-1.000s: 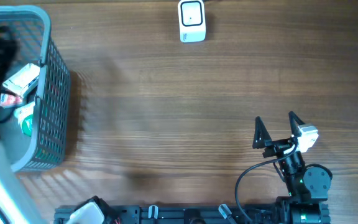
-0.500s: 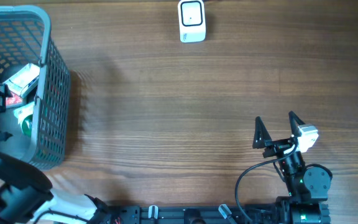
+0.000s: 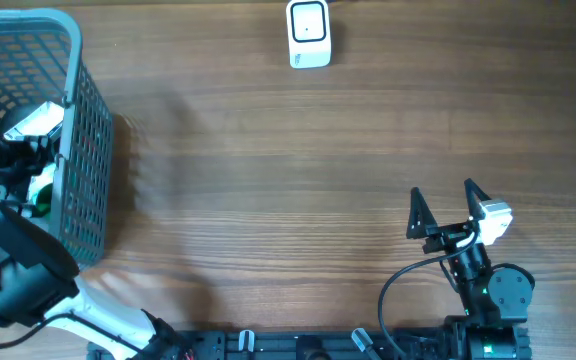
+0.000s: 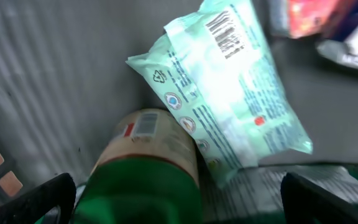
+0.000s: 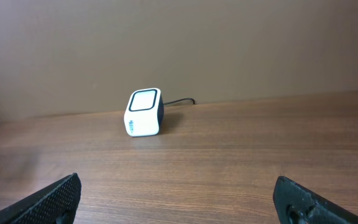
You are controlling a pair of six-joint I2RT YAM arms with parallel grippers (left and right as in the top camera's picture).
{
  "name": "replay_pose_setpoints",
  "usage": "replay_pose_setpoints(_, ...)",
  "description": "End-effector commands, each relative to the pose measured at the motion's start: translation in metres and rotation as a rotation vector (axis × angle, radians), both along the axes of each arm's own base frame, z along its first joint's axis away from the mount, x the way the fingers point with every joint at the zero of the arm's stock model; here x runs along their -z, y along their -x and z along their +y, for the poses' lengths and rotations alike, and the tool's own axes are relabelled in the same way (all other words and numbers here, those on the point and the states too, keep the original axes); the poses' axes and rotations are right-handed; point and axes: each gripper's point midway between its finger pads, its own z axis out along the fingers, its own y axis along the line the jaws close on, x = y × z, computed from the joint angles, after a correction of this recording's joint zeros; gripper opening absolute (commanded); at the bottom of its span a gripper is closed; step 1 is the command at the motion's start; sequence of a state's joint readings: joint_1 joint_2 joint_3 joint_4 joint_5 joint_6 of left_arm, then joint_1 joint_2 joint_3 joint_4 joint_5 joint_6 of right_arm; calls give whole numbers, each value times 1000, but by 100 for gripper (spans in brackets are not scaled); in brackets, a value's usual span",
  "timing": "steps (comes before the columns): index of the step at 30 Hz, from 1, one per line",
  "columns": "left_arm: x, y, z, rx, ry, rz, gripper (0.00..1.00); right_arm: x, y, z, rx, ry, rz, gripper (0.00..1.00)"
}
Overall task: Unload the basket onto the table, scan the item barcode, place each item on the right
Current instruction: 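Reach the left gripper into the basket and grasp the green-capped jar, then lift the jar out and place it upright on the table centre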
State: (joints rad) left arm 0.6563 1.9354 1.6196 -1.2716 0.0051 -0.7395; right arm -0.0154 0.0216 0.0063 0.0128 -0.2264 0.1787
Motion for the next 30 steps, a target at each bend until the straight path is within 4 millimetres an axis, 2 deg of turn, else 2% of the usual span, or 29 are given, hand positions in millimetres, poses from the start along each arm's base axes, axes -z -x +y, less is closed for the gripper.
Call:
replay_pose_setpoints(1,27,12,-7,-5,39,81,100,-1,0,-1,8,-6,-2,100)
replay_pose_setpoints(7,50,32,-23,-4,89,146,100,-1,0,-1,8,-7,-2,100)
replay_pose_setpoints(10,60,35,-25,-4,91,148,98,-1,0,-1,8,-7,-2,100)
replay_pose_setpoints(12,60,36,-25,-4,92,149,78,-1,0,-1,8,-7,-2,100)
replay_pose_setpoints(13,60,35,-25,-4,92,147,73,-1,0,-1,8,-7,-2,100)
replay_pose_setpoints(16,58,34,-26,-4,95,142,62,-1,0,-1,8,-7,-2,100)
replay_pose_setpoints(19,46,29,-22,-4,87,128,58,-1,0,-1,8,-7,-2,100)
replay_pose_setpoints(23,-1,7,-12,-1,58,43,60,-1,0,-1,8,-7,-2,100)
replay_pose_setpoints(25,-39,-7,-9,12,30,-37,60,-1,0,-1,8,-7,-2,100)
replay_pose_setpoints(27,-91,-22,-9,33,-20,-137,60,-1,0,-1,8,-7,-2,100)
replay_pose_setpoints(28,-109,-28,-12,57,-31,-183,60,-1,0,-1,8,-7,-2,100)
replay_pose_setpoints(30,-160,-48,-32,133,-34,-346,61,-1,0,-1,8,-7,-2,100)
